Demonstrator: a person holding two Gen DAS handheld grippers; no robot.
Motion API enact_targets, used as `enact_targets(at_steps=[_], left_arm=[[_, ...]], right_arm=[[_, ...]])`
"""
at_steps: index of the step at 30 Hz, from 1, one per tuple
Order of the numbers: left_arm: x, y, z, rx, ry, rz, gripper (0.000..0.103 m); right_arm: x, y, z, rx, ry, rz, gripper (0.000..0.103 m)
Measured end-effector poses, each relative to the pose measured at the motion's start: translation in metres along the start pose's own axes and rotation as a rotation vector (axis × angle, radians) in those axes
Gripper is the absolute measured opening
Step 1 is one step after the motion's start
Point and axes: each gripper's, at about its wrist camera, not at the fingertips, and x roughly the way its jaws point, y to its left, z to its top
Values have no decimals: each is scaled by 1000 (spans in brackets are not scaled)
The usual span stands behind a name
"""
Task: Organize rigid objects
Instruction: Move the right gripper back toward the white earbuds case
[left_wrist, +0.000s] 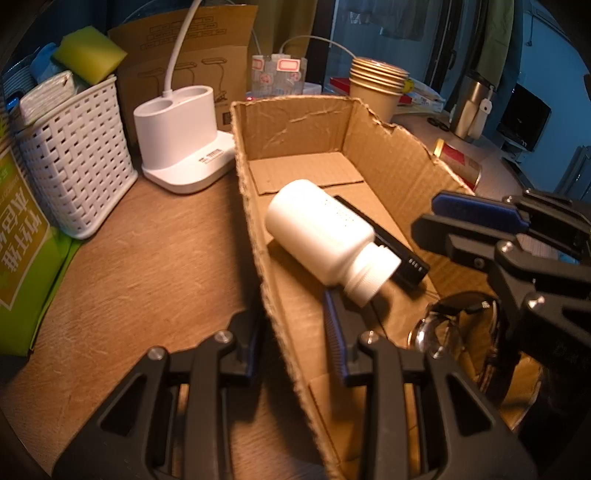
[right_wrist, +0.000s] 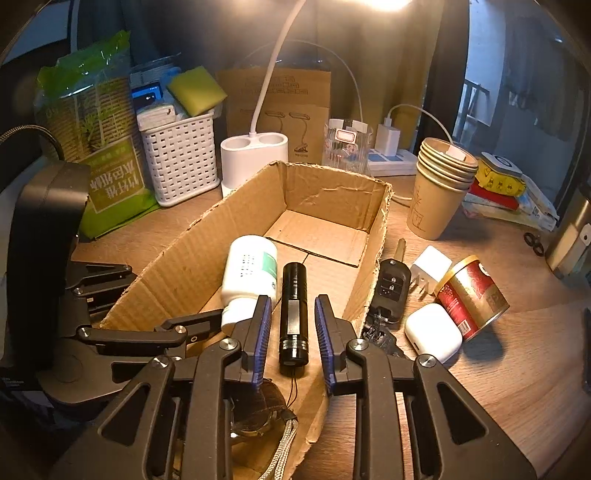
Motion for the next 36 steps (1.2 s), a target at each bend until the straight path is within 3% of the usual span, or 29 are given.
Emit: enact_targets(at_steps=[22, 27, 36], left_arm=[[0, 0, 0, 0, 0, 0, 32], [0, 0, 0, 0, 0, 0, 32], [0, 0, 0, 0, 0, 0, 33]], right_arm=[[-54, -41, -2, 117, -128, -57, 38], [-55, -57, -7, 153, -125, -86, 45], [-46, -87, -19, 233, -99, -140, 46]])
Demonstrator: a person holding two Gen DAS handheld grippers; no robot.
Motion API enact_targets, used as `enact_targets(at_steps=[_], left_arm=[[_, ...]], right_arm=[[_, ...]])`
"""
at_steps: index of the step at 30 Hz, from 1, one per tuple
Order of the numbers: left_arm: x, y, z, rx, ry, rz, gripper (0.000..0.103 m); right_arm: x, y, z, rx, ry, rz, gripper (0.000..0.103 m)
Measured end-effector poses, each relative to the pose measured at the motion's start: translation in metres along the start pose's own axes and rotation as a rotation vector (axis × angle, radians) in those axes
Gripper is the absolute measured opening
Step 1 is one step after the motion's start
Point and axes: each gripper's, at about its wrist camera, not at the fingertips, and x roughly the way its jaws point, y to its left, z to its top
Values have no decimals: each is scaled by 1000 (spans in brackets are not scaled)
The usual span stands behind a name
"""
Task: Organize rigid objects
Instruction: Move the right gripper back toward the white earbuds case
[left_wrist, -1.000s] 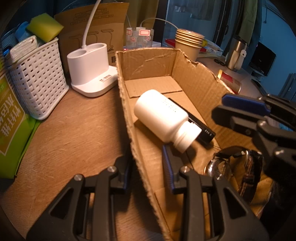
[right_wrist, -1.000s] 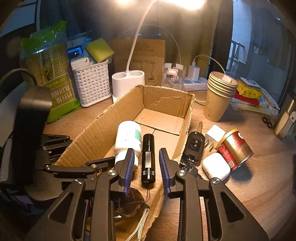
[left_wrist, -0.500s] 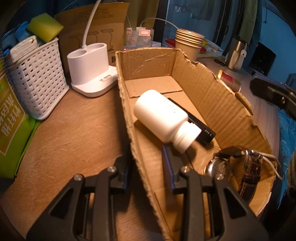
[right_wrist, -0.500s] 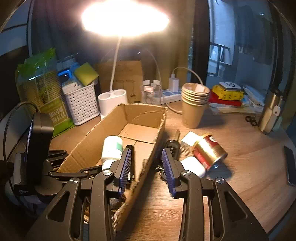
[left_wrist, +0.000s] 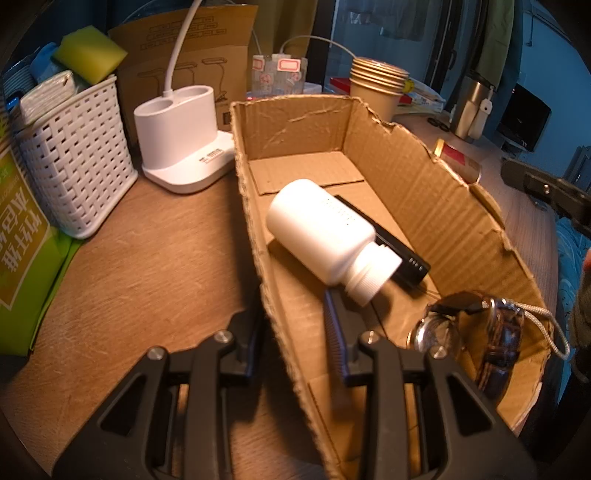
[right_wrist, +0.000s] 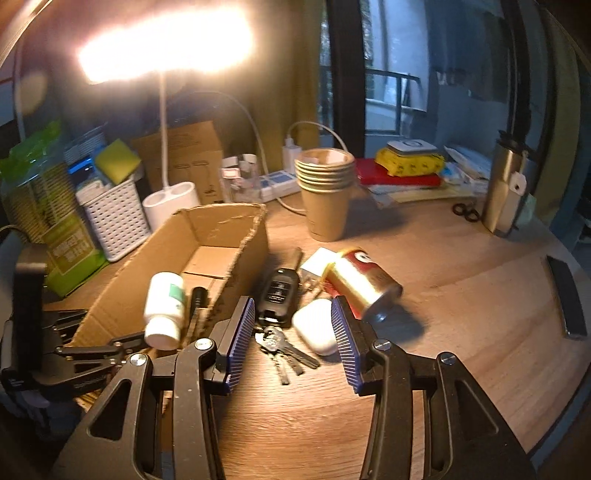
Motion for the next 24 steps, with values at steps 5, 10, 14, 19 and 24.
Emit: enact_targets(at_steps=[5, 10, 14, 19, 24], left_arm=[[0, 0, 0, 0, 0, 0, 33], [0, 0, 0, 0, 0, 0, 33], [0, 0, 0, 0, 0, 0, 33], [0, 0, 0, 0, 0, 0, 33], [0, 0, 0, 0, 0, 0, 33]], right_arm=[[10, -10, -4, 20, 17, -27, 53], [20, -16, -7, 41, 33, -31, 57], [29, -19, -10, 51, 53, -40, 57], [38, -17, -11, 44, 72, -42, 57], [49, -14, -14, 36, 96, -38, 57]])
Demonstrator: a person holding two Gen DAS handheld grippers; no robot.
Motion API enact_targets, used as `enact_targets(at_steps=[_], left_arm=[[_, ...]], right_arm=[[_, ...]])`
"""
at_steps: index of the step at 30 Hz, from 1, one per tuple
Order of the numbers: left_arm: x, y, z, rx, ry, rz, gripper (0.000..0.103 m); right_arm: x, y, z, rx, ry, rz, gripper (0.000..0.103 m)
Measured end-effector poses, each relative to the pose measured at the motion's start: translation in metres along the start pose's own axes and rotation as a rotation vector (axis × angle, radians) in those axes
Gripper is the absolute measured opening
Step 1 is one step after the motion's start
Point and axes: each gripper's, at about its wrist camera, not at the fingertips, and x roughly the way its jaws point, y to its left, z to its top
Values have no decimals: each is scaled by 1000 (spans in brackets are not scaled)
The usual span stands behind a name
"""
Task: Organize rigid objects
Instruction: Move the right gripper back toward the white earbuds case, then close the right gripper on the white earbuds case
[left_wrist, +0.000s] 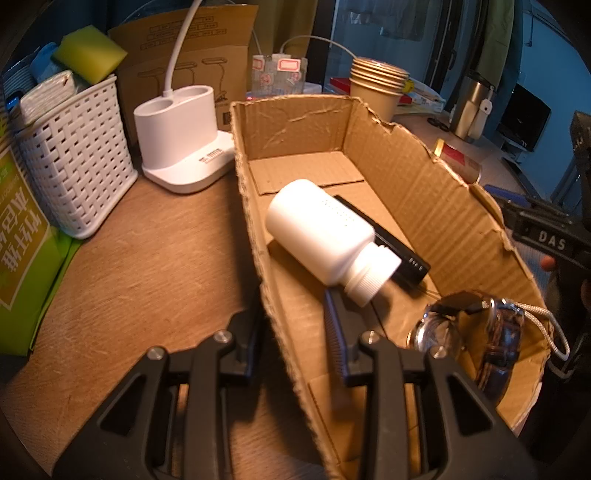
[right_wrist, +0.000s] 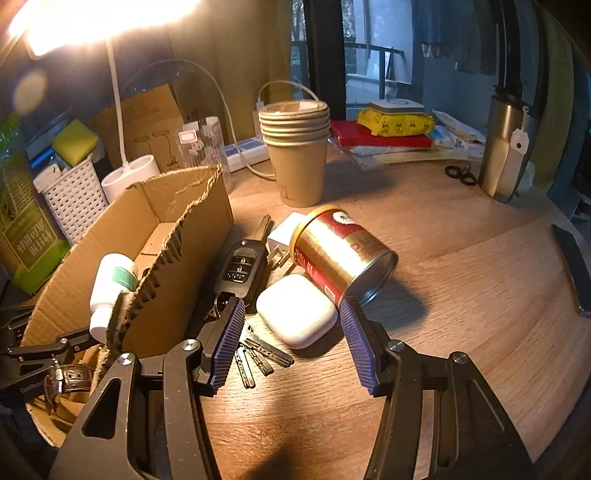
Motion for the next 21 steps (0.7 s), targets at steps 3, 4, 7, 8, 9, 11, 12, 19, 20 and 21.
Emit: enact_targets(at_steps=[3, 4, 7, 8, 9, 11, 12, 19, 20, 21], left_arm=[[0, 0, 0, 0, 0, 0, 33], [0, 0, 0, 0, 0, 0, 33], [0, 0, 0, 0, 0, 0, 33], [0, 0, 0, 0, 0, 0, 33], [0, 0, 0, 0, 0, 0, 33], [0, 0, 0, 0, 0, 0, 33], [0, 0, 0, 0, 0, 0, 33], [0, 0, 0, 0, 0, 0, 33], [0, 0, 0, 0, 0, 0, 33], [0, 0, 0, 0, 0, 0, 33]], right_arm=[[5, 2, -1, -6, 10, -1, 57], [7, 2, -1, -5, 13, -3, 57], [12, 2, 0, -8, 25, -11, 57], [14, 3, 0, -9, 29, -11, 57], [16, 3, 0, -10, 32, -10, 57], [18, 3, 0, -14, 35, -16, 57], [19, 4, 0, -16, 37, -19, 57], [24, 3, 4, -21, 46, -32, 57], [25, 3, 4, -21, 49, -36, 57], [27, 2, 5, -16, 54, -35, 59]])
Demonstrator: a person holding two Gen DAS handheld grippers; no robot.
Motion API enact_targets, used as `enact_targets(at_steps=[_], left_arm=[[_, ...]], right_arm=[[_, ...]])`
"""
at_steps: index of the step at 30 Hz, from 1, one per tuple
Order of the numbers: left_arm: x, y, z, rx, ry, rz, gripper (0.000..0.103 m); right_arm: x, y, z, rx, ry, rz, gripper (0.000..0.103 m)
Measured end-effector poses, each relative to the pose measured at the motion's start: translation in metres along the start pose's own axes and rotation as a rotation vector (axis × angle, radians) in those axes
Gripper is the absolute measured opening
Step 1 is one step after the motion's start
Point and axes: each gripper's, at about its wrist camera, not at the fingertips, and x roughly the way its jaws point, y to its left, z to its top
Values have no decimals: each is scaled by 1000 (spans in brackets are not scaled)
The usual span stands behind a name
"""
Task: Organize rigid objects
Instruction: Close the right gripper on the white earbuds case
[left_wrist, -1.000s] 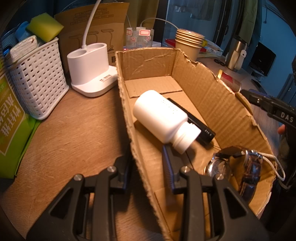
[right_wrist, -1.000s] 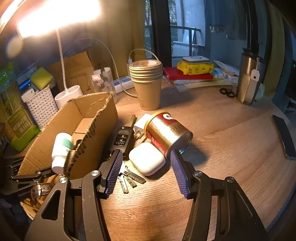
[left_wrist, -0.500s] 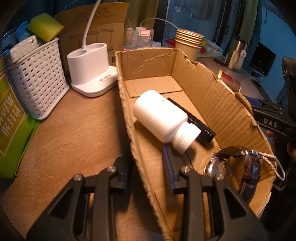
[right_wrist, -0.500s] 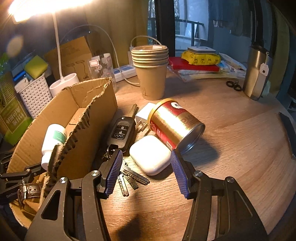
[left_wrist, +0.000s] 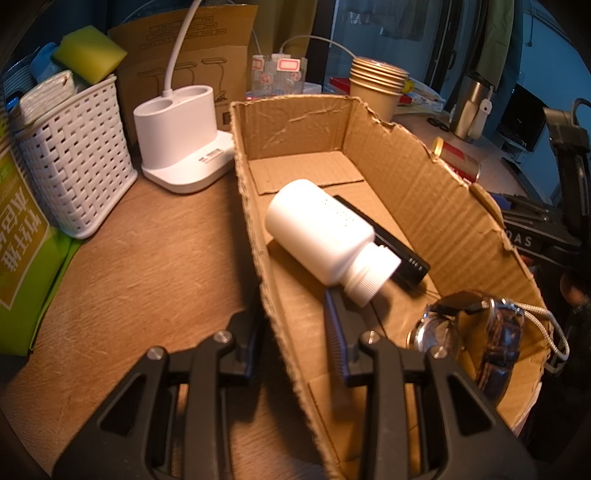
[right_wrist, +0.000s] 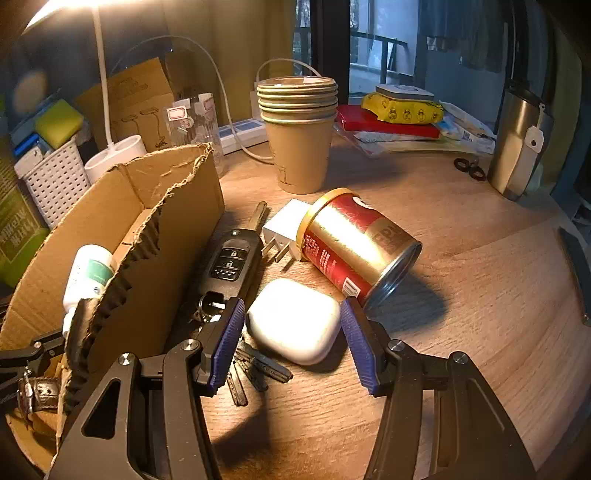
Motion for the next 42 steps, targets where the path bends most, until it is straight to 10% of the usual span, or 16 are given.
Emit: enact_targets(at_steps=[42], left_arm=[[0, 0, 0, 0, 0, 0, 33]], right_arm=[[-25, 7, 5, -2, -51, 33, 62]])
